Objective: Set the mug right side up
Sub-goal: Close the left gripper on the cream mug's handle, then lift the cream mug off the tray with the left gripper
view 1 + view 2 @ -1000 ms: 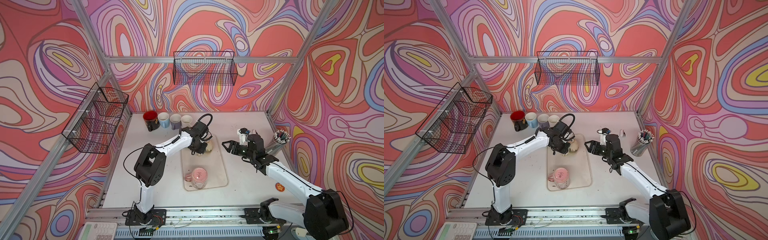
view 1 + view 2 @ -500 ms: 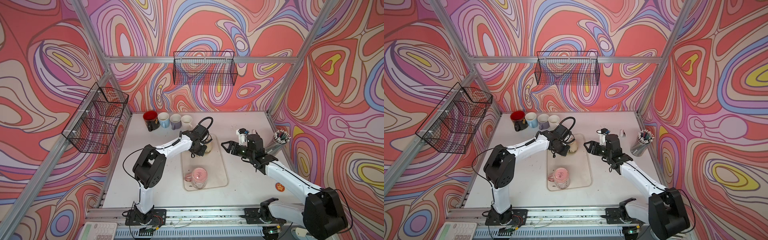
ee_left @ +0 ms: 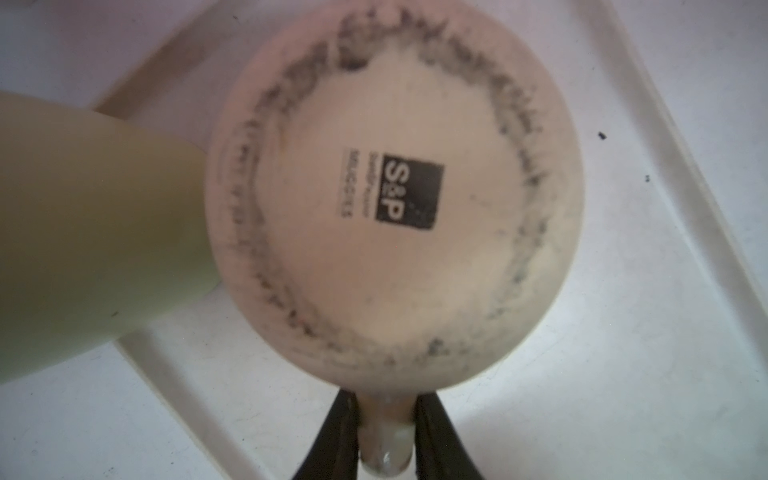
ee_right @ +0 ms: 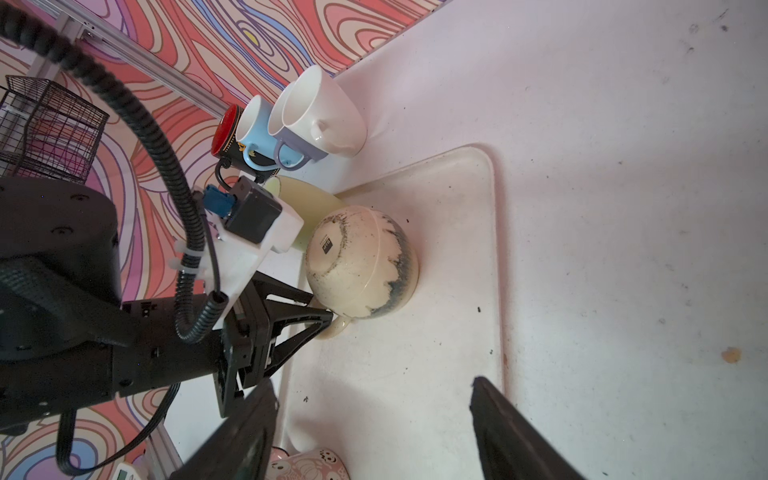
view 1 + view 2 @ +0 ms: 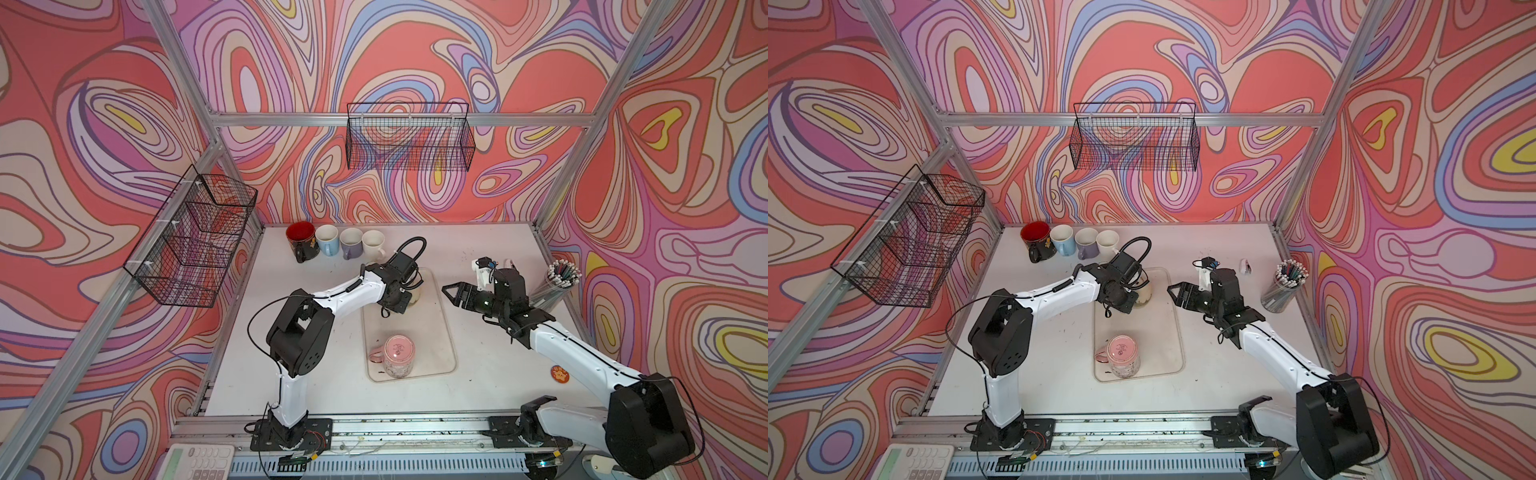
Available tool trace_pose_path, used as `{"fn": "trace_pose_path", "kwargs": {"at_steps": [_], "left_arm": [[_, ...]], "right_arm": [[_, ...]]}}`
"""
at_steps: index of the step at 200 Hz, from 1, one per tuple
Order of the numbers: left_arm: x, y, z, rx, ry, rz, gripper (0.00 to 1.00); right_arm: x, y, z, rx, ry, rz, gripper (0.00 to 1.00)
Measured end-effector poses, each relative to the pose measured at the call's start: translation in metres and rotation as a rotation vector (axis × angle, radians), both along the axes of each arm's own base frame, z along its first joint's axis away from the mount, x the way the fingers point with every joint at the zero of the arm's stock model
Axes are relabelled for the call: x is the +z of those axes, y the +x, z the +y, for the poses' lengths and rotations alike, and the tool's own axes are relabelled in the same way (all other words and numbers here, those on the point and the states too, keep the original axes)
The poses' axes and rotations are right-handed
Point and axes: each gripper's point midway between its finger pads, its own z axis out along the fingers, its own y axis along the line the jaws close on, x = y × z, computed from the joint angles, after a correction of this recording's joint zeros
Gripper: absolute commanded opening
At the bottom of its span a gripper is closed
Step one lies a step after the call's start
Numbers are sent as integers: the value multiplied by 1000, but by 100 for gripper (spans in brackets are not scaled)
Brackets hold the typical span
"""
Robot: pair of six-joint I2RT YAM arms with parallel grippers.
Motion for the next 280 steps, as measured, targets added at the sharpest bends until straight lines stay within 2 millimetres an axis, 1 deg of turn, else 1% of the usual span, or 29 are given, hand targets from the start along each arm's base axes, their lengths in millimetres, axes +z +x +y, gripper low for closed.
{"fn": "trace_pose_path", "kwargs": {"at_steps": [24,64,123,146,163,194,224,242,280], "left_arm": [[0,1,1,2,6,-5,35],[-3,1,2,4,15,-3,37],[-6,2,2,5,21,3,37],[-8,1,2,5,24,5,36],[-8,2,2,5,26,7,33],[-8,2,2,5,29,9,23],[-8,3,1,1,29,11,11],[-8,4,-1,1,26,10,0],[-6,4,-2,-2,22,10,0]], "right_arm": [[0,0,0,0,0,0,76],[0,0,0,0,0,0,76],[0,0,0,0,-1,0,76],[-1,0,0,0,-2,1,76],[-2,0,0,0,-2,3,76],[-2,1,0,0,-3,2,76],[-4,1,0,1,-6,8,76],[-5,1,0,1,-7,9,76],[-5,1,0,1,-8,10,76]]}}
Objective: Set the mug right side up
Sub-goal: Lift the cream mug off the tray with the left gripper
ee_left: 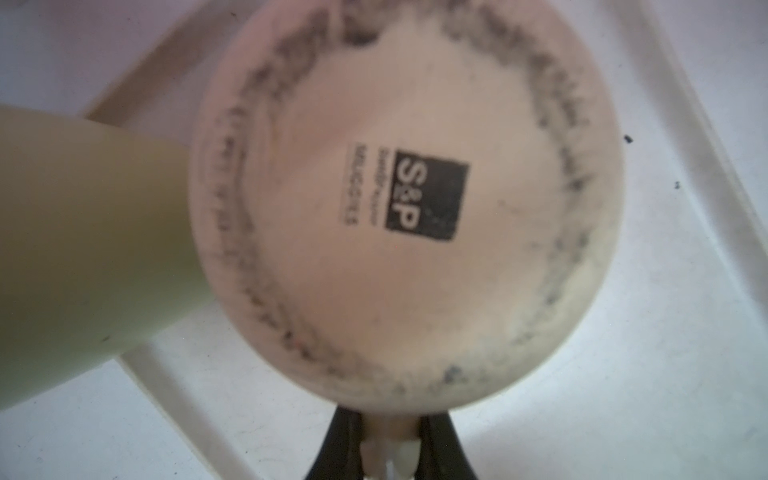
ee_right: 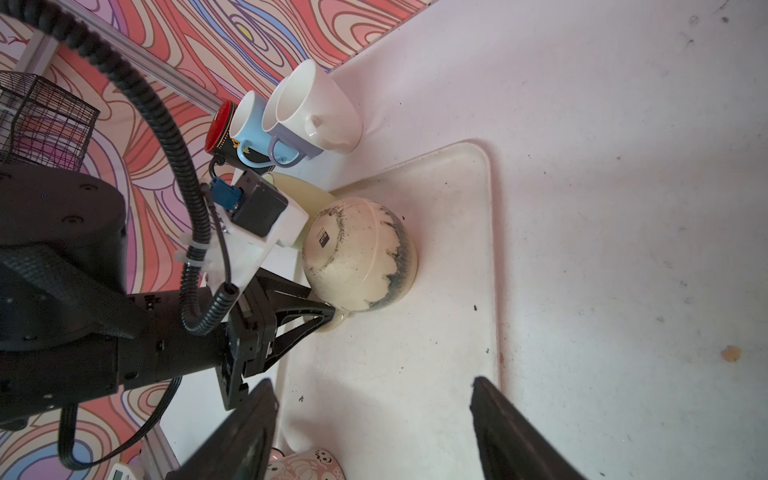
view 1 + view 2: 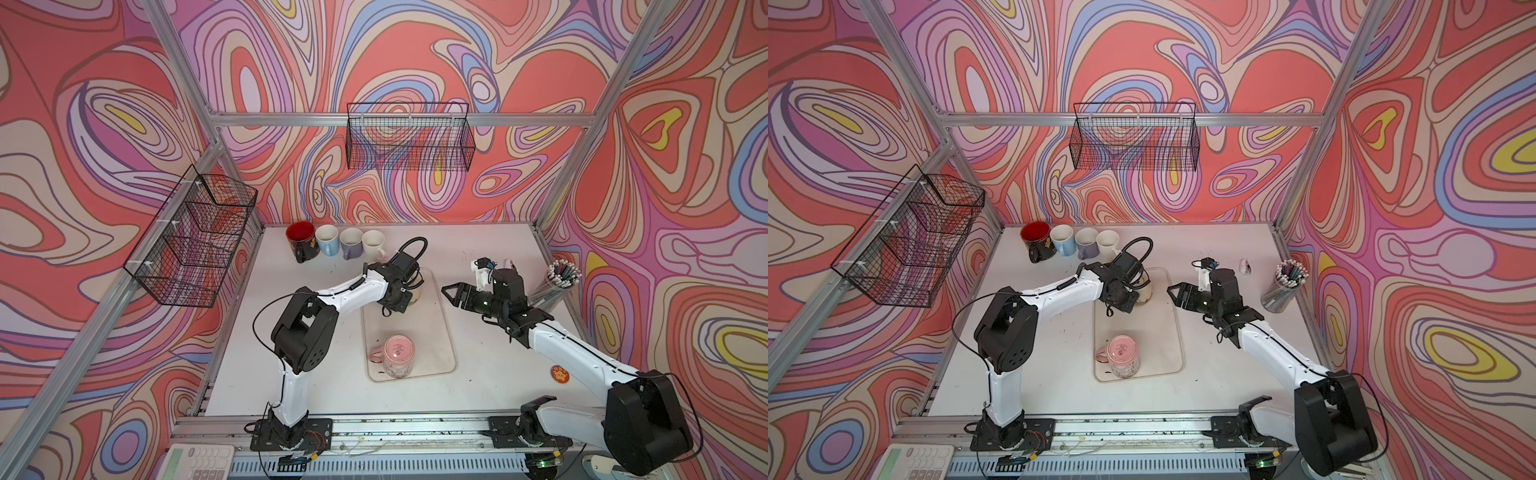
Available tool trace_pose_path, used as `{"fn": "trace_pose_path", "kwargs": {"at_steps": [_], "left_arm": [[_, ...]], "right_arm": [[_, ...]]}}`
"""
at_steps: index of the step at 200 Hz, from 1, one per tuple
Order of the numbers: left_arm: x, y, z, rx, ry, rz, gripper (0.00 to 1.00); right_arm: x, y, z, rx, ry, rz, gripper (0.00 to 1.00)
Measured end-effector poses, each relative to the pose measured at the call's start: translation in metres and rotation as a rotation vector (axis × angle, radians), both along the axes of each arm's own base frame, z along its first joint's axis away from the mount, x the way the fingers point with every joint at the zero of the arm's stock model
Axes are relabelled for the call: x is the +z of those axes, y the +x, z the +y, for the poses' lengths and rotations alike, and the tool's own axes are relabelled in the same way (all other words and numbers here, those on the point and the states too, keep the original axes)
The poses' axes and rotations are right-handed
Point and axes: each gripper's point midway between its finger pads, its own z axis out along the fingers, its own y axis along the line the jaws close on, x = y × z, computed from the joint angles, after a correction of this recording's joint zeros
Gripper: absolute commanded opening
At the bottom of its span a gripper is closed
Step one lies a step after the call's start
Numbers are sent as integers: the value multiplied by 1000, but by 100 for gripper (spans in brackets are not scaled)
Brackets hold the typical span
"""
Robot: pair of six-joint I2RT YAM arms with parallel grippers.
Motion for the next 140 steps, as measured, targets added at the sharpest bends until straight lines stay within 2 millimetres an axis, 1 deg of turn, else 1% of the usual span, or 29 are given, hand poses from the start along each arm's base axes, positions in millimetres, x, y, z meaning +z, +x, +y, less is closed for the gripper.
{"fn": "trace_pose_path", "kwargs": {"at_steps": [52,86,113,140], "left_arm": [[3,-1,-5,-9,-24,11,0],[7,-6,-12,-5,-98,58,0],[19,-5,-15,18,-189,91,0],[37,0,-16,50,-280,96,0]], "right_arm": [[0,0,0,0,1,0,76],[0,0,0,1,2,0,76],[-1,0,0,-1,4,0,76],[-5,-2,0,1,4,10,76]]}}
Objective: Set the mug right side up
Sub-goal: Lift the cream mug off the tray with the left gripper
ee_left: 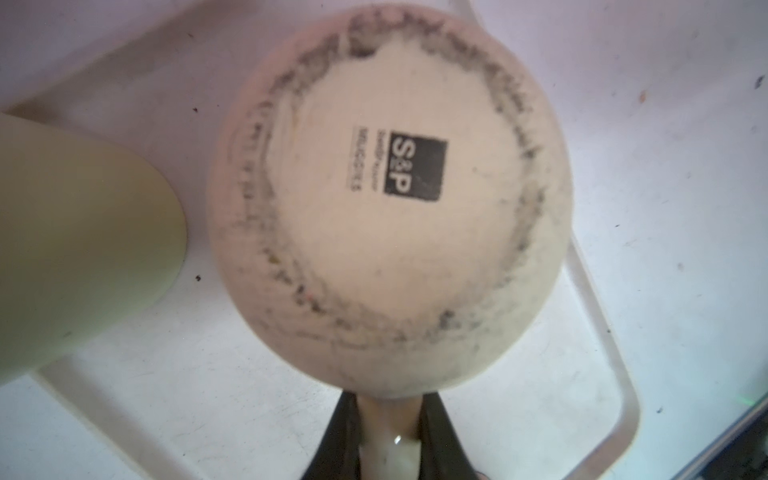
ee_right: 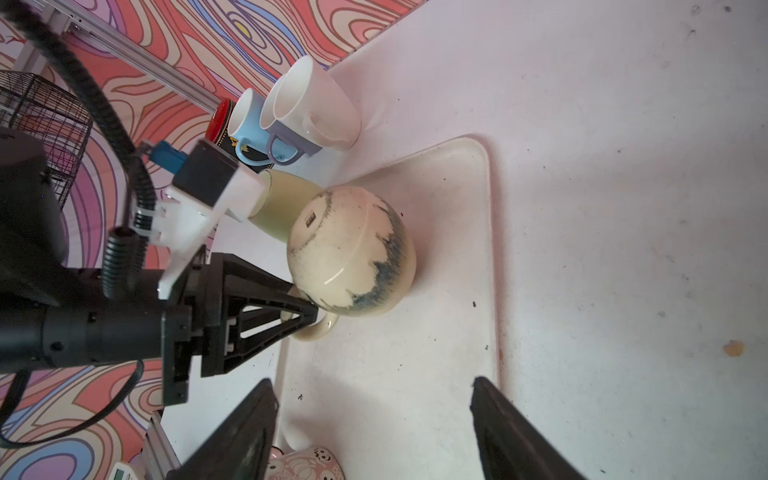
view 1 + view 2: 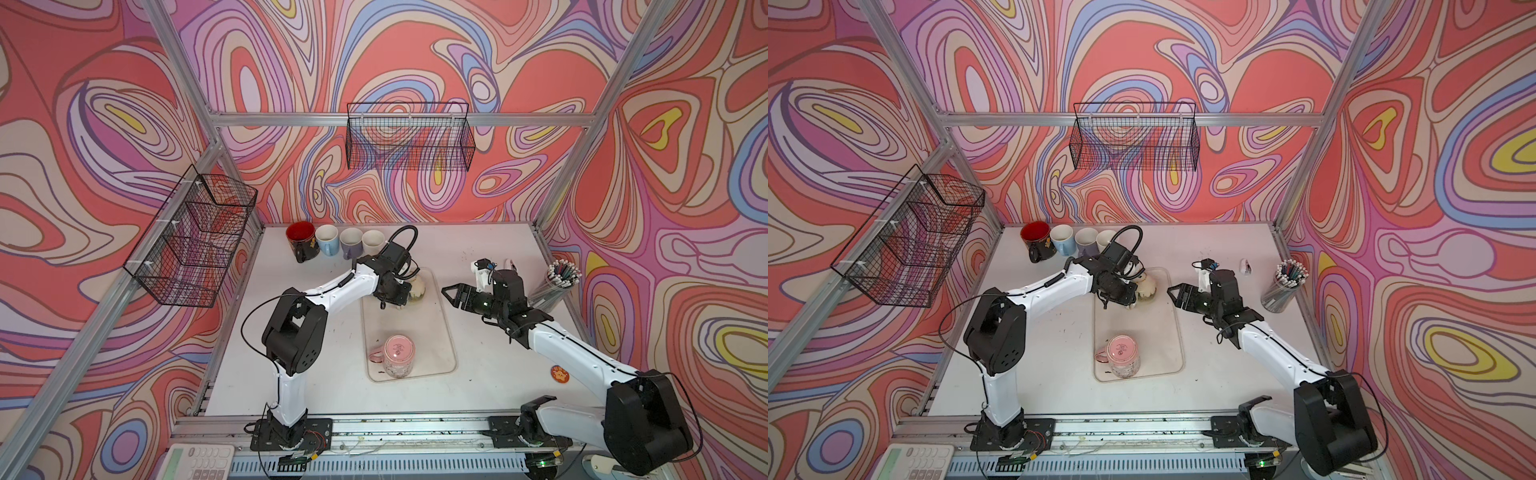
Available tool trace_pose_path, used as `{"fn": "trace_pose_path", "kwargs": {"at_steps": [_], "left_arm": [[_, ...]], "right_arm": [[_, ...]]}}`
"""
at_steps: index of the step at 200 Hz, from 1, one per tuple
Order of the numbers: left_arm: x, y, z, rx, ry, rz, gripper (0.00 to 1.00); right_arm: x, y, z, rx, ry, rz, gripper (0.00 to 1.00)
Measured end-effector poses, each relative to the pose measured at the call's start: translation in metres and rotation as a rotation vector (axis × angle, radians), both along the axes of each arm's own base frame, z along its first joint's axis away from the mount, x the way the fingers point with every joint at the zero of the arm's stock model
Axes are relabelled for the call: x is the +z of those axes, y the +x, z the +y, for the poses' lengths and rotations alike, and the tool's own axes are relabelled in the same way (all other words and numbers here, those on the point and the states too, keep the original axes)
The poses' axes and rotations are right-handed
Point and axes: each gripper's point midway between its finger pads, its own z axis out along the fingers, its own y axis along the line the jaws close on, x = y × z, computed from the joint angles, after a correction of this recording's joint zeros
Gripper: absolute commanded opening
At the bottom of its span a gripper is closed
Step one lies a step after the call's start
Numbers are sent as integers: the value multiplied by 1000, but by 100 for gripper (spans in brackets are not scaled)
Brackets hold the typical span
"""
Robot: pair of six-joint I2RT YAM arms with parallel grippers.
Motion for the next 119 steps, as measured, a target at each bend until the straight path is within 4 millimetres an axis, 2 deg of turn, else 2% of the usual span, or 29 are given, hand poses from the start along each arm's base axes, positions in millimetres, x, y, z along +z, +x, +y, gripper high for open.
{"fn": "trace_pose_path", "kwargs": {"at_steps": [44,83,119], "left_arm": [[28,11,-1,47,-135,-16,0],[31,13,-1,80,-214,3,0],[36,12,-2,118,-313,37,0]], "right_arm": [[-3,-5,3,17,21,18,77],[-6,-12,9,54,60,32,77],[5,-18,24,129,153,4,76]]}}
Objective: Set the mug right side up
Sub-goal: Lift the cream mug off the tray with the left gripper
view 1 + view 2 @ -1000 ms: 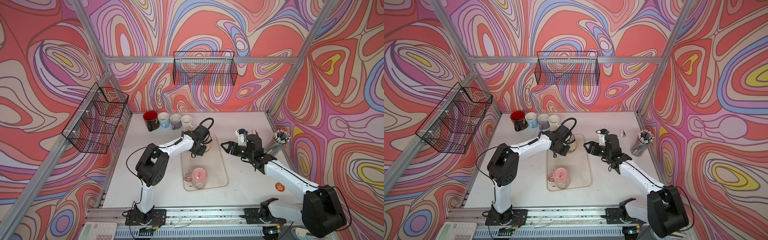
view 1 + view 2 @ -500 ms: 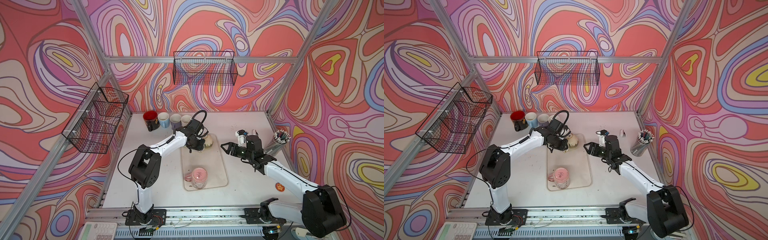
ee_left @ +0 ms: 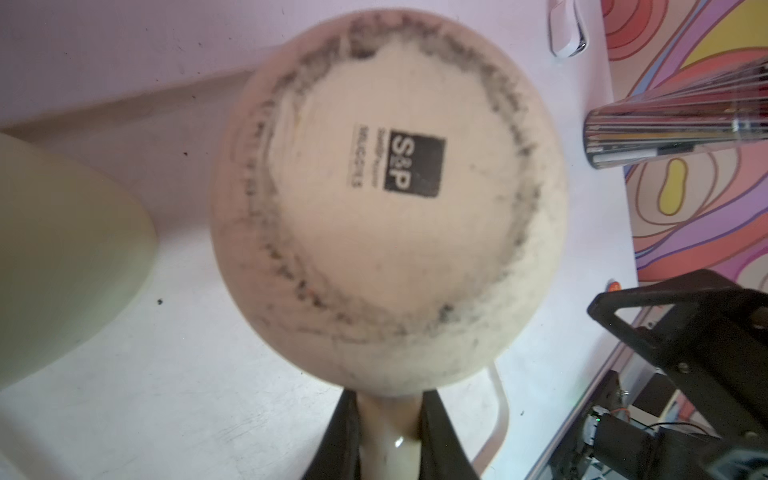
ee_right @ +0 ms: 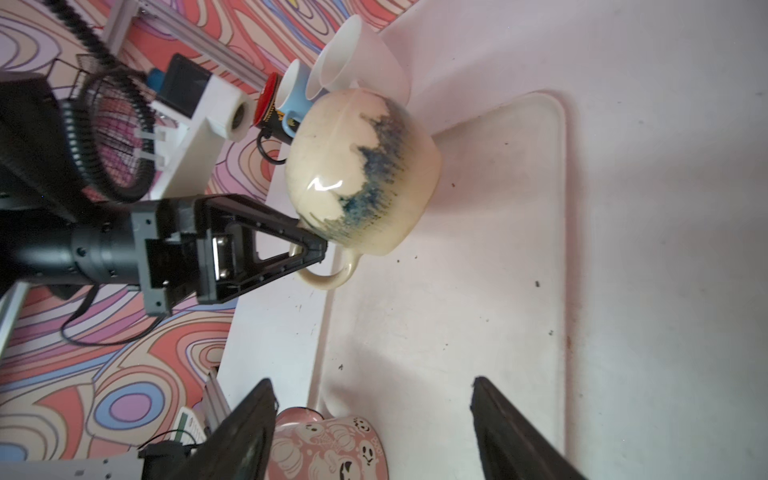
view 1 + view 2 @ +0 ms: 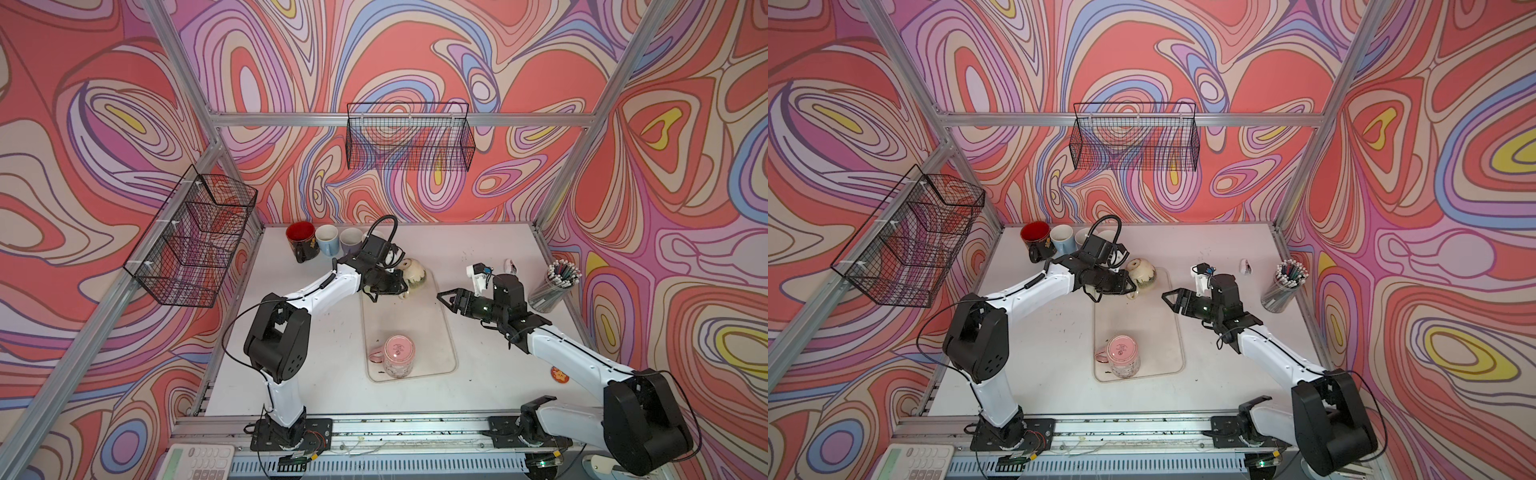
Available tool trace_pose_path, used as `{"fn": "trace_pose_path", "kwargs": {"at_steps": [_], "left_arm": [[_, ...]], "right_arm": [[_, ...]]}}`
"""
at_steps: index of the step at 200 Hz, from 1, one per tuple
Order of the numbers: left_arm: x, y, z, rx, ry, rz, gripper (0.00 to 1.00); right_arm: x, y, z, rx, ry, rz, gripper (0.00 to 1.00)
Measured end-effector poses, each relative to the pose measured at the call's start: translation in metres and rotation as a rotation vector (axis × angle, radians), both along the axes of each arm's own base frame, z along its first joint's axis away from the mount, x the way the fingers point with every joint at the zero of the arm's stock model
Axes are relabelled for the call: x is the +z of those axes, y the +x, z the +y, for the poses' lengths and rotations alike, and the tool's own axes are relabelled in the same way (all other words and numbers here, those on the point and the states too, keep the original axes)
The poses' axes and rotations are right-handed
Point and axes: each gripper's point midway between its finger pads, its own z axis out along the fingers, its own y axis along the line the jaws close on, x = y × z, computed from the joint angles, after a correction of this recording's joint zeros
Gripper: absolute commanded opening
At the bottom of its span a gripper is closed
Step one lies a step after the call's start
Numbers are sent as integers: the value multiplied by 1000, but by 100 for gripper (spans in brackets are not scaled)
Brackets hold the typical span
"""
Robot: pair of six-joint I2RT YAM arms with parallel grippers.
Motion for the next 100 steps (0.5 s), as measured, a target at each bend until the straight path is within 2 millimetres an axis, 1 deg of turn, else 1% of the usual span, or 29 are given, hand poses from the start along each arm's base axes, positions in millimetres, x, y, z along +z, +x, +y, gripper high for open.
{"fn": "trace_pose_path", "kwargs": {"at_steps": [29,50,77,100], "left_arm": [[20,3,-1,30,-96,-16,0],[41,6,0,47,-169,-49,0],[66,5,2,60,-249,-93,0],[77,2,3,65,-308,-113,0]], "right_arm": [[6,-3,12,59,88,-13,75],[5,-5,18,92,143,-4,73],[11,-7,26,136,215,-13,69],[18,-5,34,180,284,-30,66]]}}
